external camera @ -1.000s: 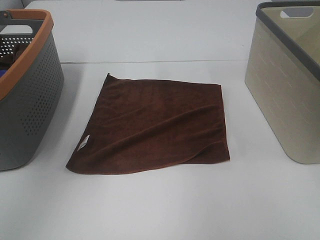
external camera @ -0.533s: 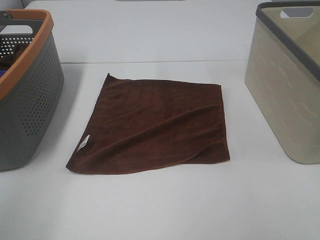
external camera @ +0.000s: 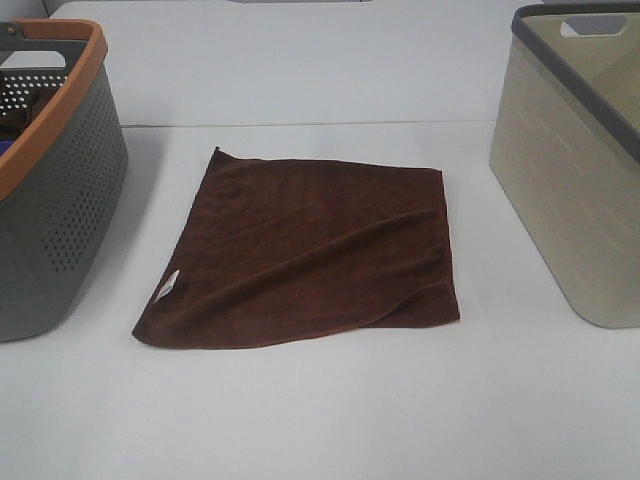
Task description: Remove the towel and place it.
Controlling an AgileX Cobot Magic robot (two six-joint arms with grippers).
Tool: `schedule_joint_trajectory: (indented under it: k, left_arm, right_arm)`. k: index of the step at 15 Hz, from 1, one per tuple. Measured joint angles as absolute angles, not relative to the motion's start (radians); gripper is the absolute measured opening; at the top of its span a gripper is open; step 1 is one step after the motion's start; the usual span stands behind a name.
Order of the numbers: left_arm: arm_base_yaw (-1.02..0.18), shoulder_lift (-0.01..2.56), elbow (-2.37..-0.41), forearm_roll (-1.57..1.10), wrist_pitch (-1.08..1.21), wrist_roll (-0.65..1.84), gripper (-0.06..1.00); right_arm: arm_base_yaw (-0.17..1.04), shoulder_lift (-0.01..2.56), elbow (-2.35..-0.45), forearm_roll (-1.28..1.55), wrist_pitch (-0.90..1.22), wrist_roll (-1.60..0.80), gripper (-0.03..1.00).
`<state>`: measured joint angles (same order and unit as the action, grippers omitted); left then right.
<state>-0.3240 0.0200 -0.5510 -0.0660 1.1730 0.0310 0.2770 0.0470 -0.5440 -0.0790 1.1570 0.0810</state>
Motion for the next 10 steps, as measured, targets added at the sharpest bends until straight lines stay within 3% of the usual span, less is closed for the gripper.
schedule_joint_trajectory:
  k: [4, 10]
  left_arm:
    - [-0.324, -0.004, -0.554, -0.089, 1.218, 0.092, 0.97]
    - [-0.324, -0.004, -0.518, -0.128, 1.066, 0.105, 0.97]
  right_arm:
    - [0.277, -0.004, -0.544, -0.056, 1.176, 0.032, 0.59]
    - [0.277, -0.004, -0.534, -0.064, 1.134, 0.033, 0.59]
